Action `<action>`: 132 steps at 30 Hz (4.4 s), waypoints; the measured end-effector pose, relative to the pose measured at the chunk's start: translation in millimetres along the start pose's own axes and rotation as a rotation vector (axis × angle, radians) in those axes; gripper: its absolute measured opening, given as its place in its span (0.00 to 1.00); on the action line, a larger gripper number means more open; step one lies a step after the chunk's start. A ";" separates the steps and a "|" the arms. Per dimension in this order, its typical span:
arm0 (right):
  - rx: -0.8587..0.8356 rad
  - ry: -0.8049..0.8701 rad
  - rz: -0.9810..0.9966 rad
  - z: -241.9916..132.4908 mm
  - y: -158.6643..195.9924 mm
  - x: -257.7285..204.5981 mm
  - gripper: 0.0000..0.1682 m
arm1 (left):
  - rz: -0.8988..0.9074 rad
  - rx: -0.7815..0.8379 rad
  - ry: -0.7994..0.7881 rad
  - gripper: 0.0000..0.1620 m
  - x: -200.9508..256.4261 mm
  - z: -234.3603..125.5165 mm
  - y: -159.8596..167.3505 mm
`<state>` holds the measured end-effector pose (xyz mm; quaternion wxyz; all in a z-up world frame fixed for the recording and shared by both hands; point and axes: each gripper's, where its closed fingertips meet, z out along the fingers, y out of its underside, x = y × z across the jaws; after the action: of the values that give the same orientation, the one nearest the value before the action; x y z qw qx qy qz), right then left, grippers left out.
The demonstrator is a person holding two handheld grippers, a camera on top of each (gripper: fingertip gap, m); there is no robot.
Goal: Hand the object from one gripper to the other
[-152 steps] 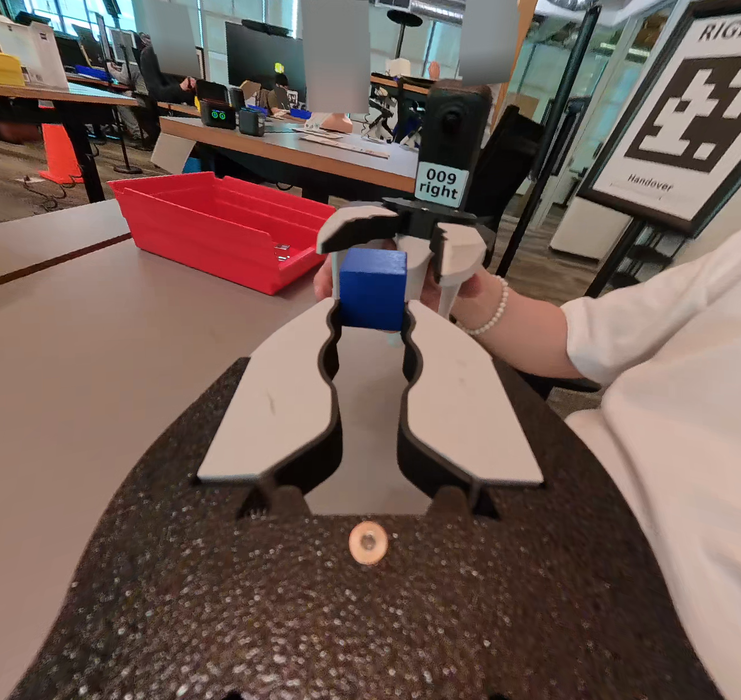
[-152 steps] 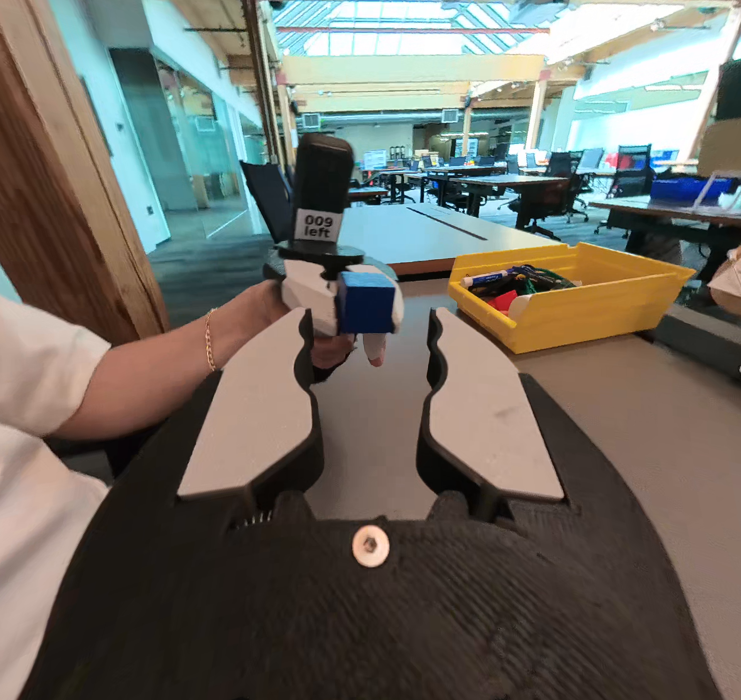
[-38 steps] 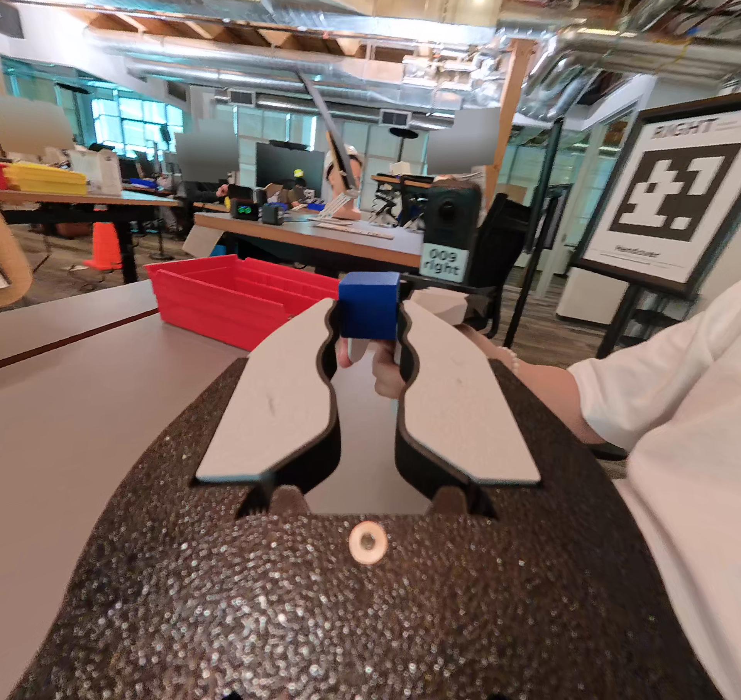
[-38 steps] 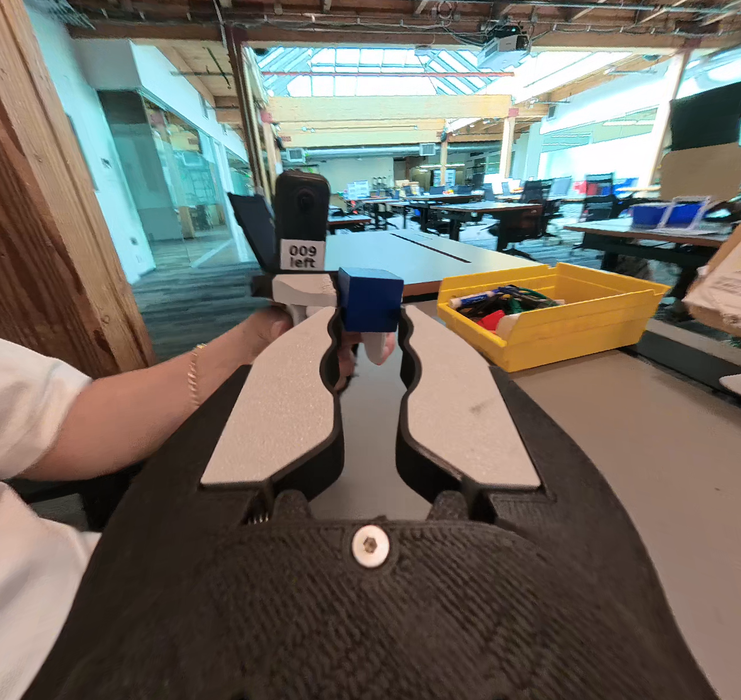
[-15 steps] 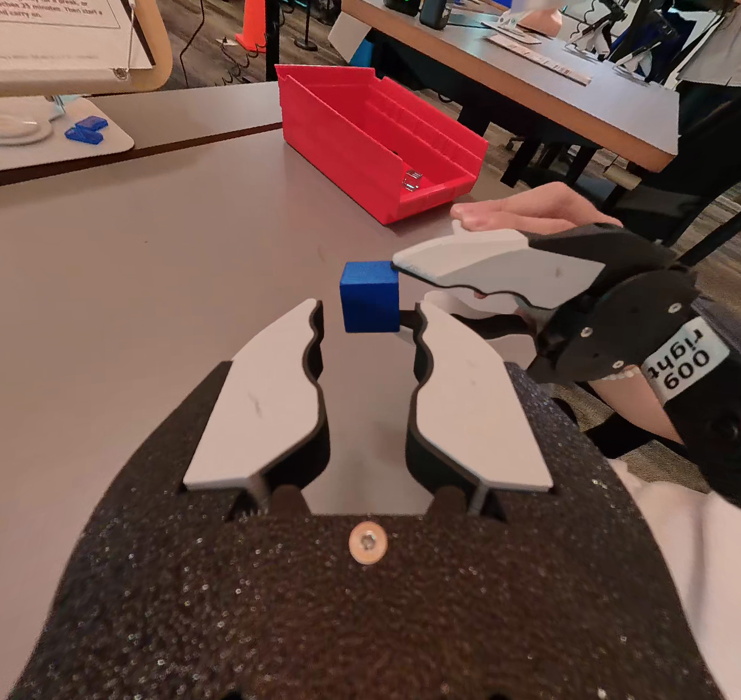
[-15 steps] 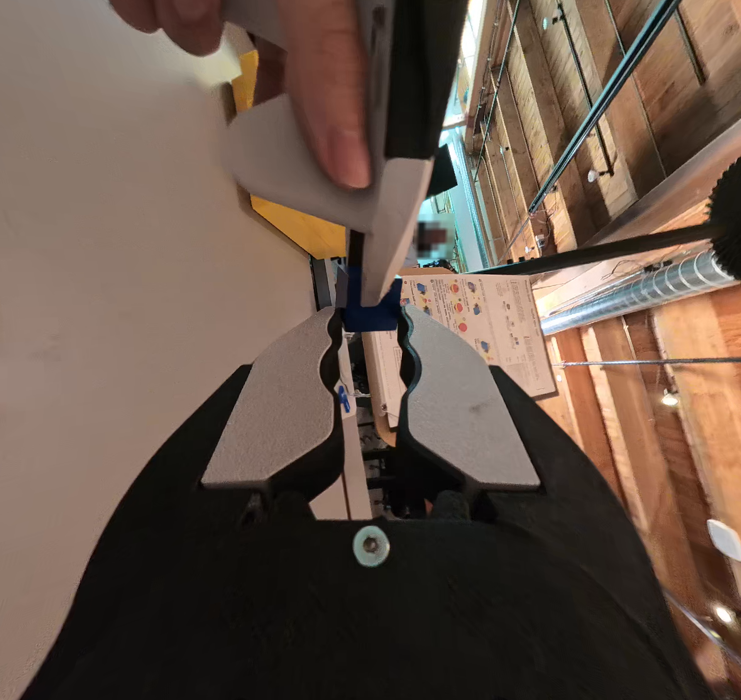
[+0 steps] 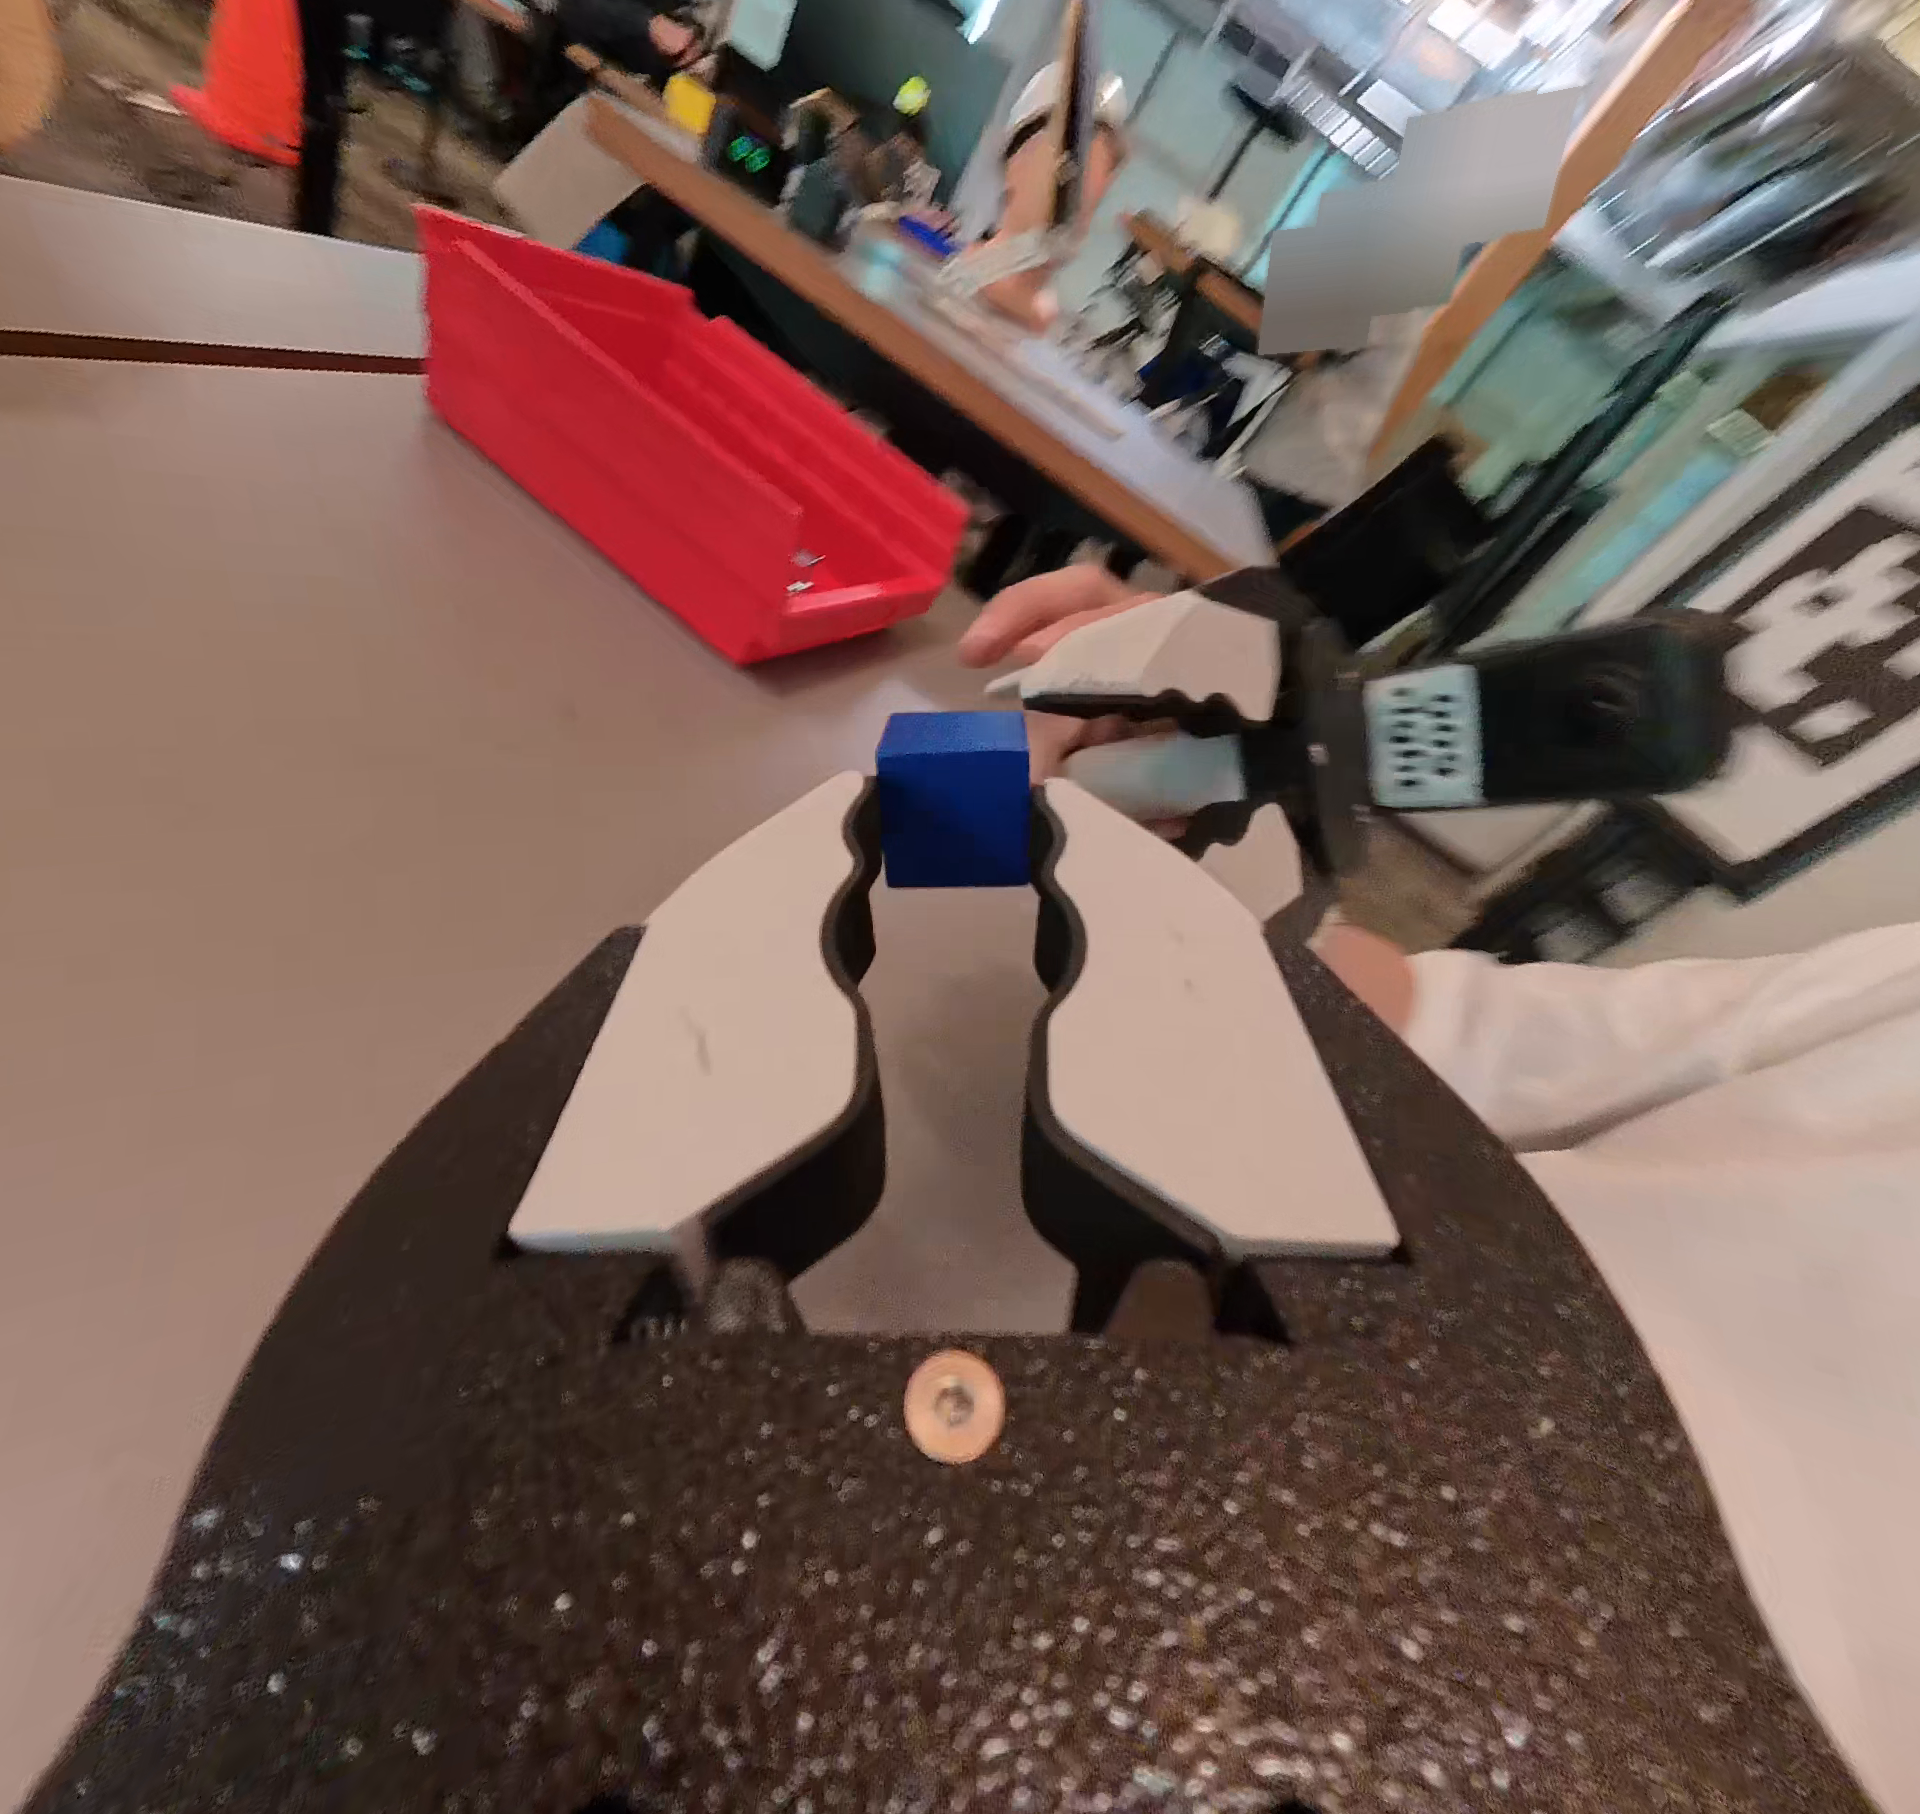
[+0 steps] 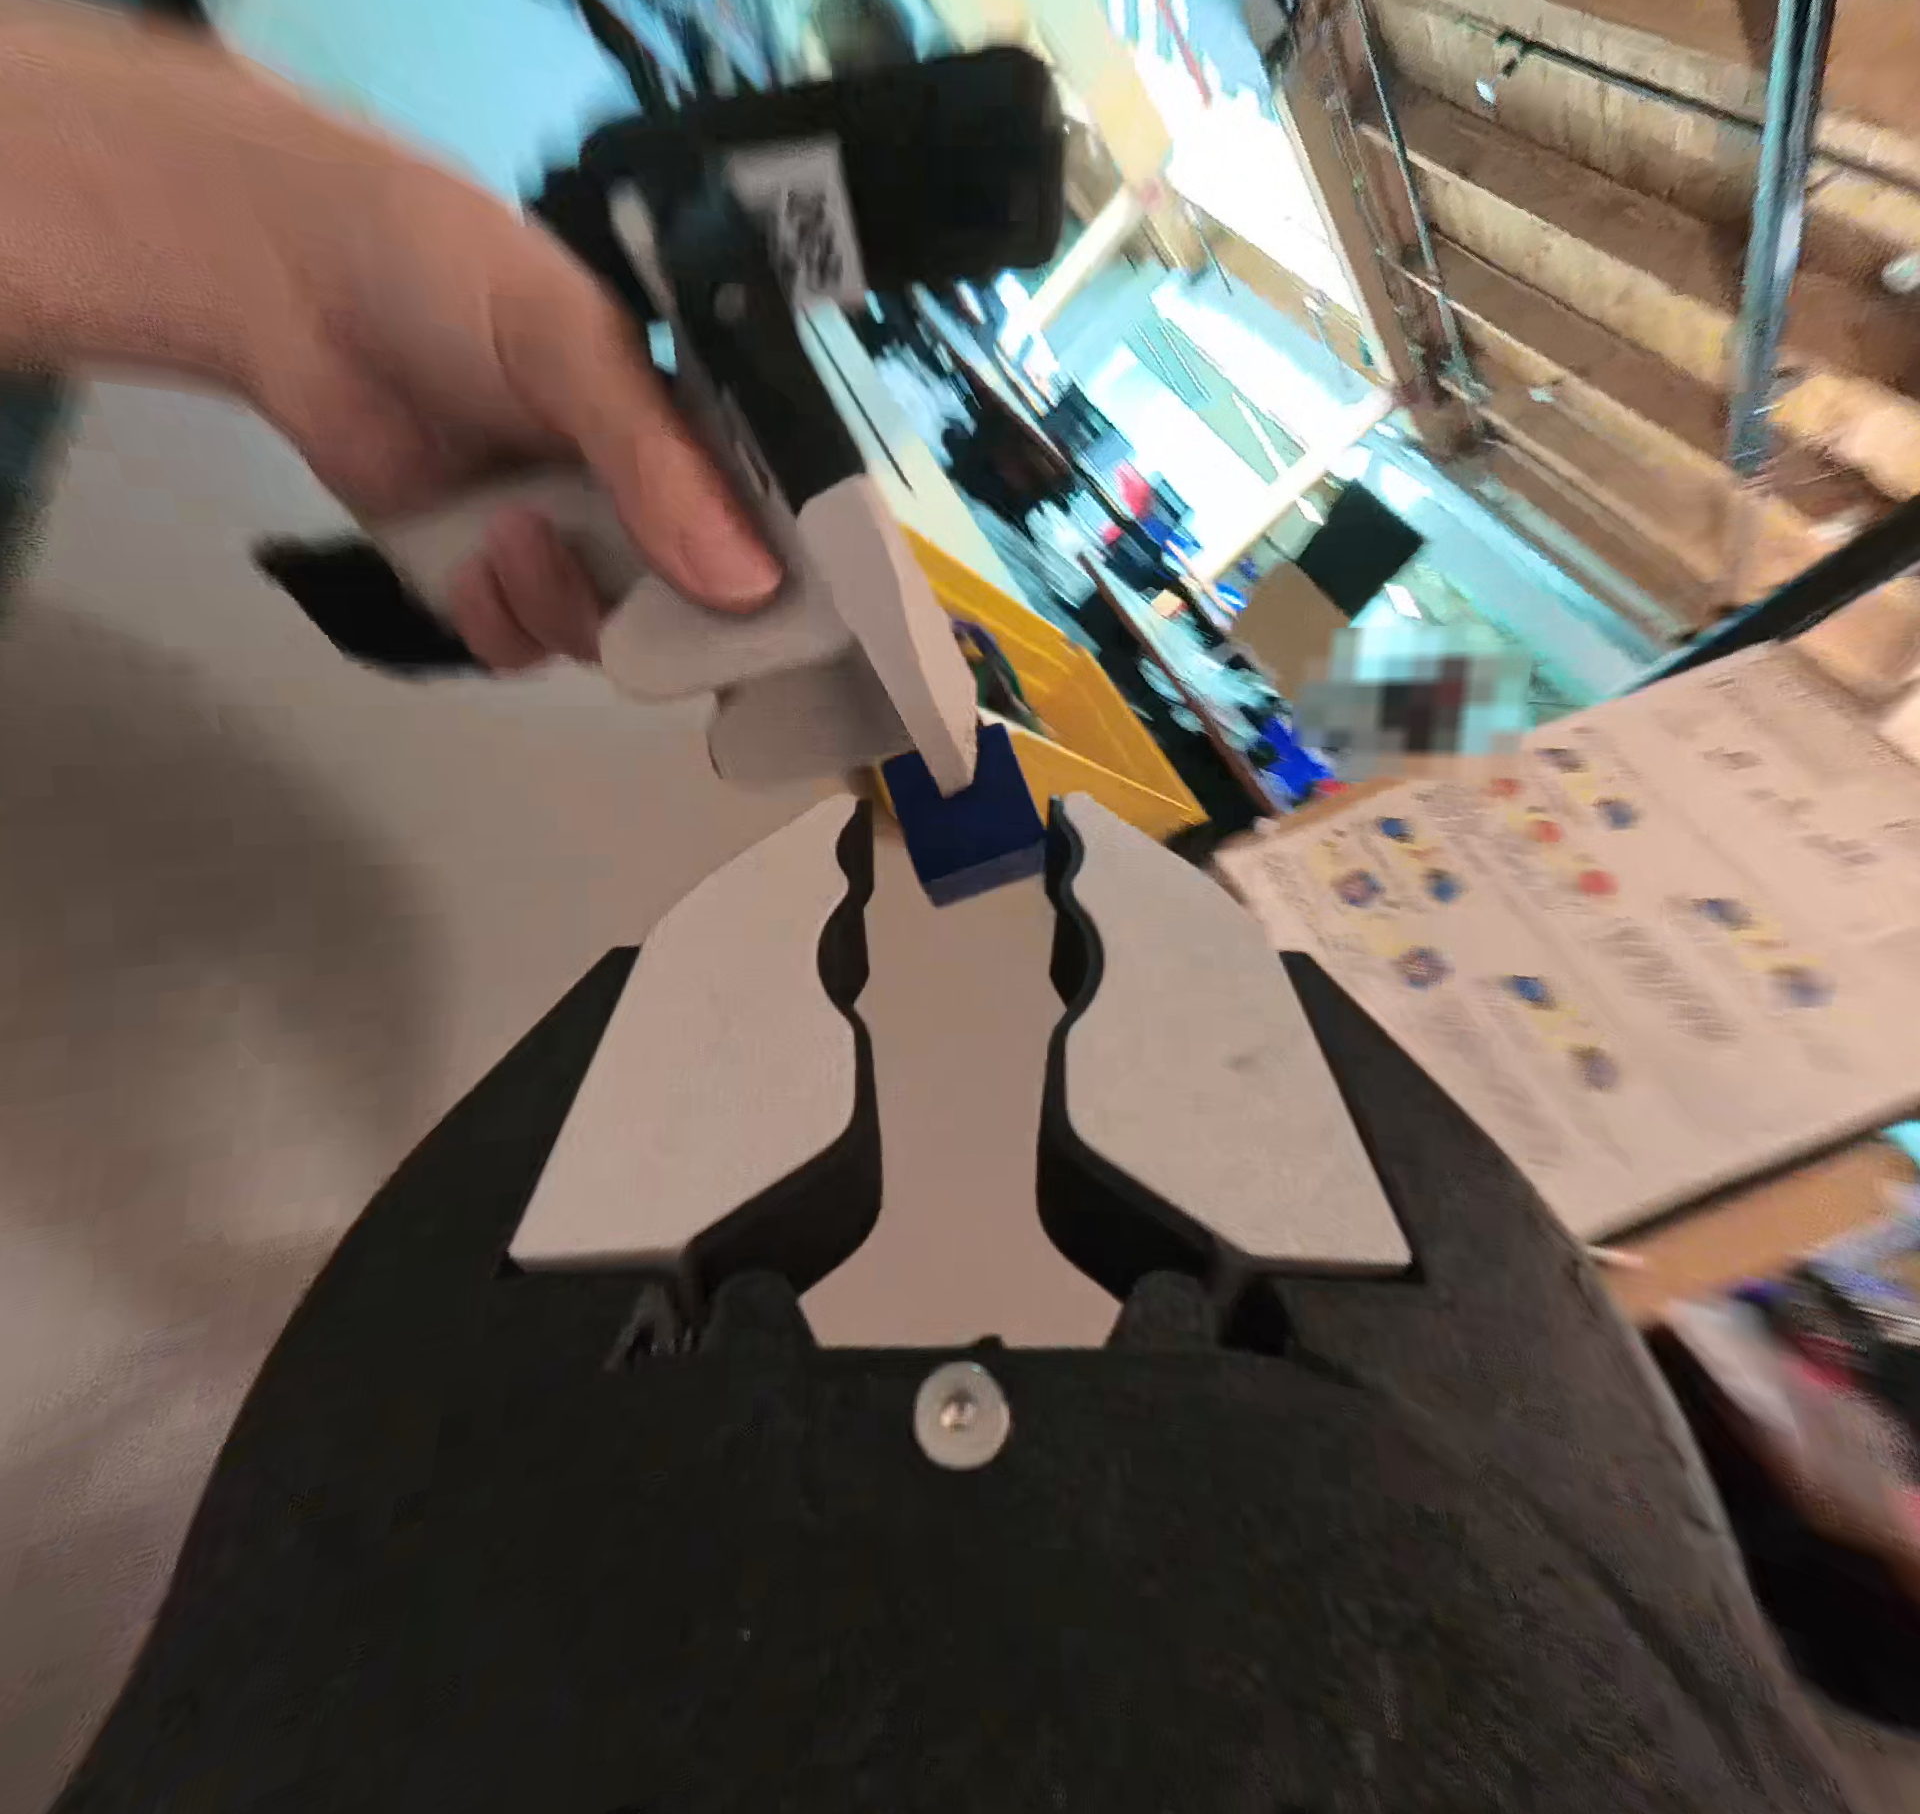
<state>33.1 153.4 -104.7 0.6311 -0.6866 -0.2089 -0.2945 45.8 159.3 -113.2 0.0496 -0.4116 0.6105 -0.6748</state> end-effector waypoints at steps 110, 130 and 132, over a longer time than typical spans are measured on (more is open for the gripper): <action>0.262 -0.449 0.418 -51.1 -18.8 2.9 0.17 | 0.634 0.011 0.009 0.37 50.0 32.2 12.1; 0.302 -0.397 0.085 -49.8 -17.2 -15.5 0.17 | -0.325 -0.129 0.590 0.17 75.4 30.1 33.4; 0.258 -0.375 0.108 -46.2 -9.9 -12.8 0.18 | -0.275 -0.088 0.547 0.17 67.7 32.3 30.9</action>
<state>10.7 109.9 -104.5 0.6784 -0.6533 -0.3214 -0.0985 7.8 87.7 -109.2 -0.2264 -0.2954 0.5684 -0.7337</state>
